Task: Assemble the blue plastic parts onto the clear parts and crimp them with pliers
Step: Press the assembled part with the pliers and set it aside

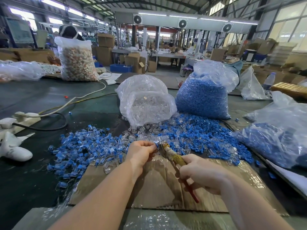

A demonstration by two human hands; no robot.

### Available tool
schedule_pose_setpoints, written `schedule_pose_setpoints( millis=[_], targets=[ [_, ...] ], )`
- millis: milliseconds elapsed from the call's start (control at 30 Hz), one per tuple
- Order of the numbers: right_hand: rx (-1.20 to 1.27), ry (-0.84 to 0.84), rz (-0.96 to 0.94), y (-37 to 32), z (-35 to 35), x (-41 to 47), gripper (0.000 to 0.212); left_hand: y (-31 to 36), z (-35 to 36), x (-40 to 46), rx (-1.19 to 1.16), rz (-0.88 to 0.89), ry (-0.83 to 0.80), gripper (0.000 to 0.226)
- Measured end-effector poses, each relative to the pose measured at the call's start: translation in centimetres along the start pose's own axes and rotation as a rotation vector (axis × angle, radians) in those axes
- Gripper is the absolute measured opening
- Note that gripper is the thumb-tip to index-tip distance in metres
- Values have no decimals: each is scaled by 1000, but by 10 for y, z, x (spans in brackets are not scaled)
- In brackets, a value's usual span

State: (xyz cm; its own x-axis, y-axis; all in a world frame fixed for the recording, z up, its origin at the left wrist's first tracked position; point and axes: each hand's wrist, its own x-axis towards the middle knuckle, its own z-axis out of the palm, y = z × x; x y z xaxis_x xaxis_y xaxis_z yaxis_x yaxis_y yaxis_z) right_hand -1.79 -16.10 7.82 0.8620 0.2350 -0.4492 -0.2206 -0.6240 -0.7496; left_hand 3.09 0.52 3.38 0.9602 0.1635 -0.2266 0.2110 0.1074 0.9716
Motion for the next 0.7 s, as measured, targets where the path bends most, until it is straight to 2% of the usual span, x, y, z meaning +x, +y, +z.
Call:
schedule_pose_setpoints(
  millis=[133, 433, 533, 633, 700],
  targets=[
    [-1, -7, -3, 1, -2, 1, 19, 1, 1, -2, -3, -7, 7, 8],
    [3, -18, -24, 2, -2, -2, 33, 3, 2, -5, 50, -15, 6, 5],
    [-6, -1, -37, 2, 0, -2, 32, 3, 3, -6, -1, -29, -1, 5],
    [-40, 33, -68, 3, 4, -3, 15, 2, 5, -7, -11, -29, 2, 5],
    [-54, 53, -92, 3, 6, -3, 18, 2, 6, -8, -13, -25, 0, 6]
  ],
)
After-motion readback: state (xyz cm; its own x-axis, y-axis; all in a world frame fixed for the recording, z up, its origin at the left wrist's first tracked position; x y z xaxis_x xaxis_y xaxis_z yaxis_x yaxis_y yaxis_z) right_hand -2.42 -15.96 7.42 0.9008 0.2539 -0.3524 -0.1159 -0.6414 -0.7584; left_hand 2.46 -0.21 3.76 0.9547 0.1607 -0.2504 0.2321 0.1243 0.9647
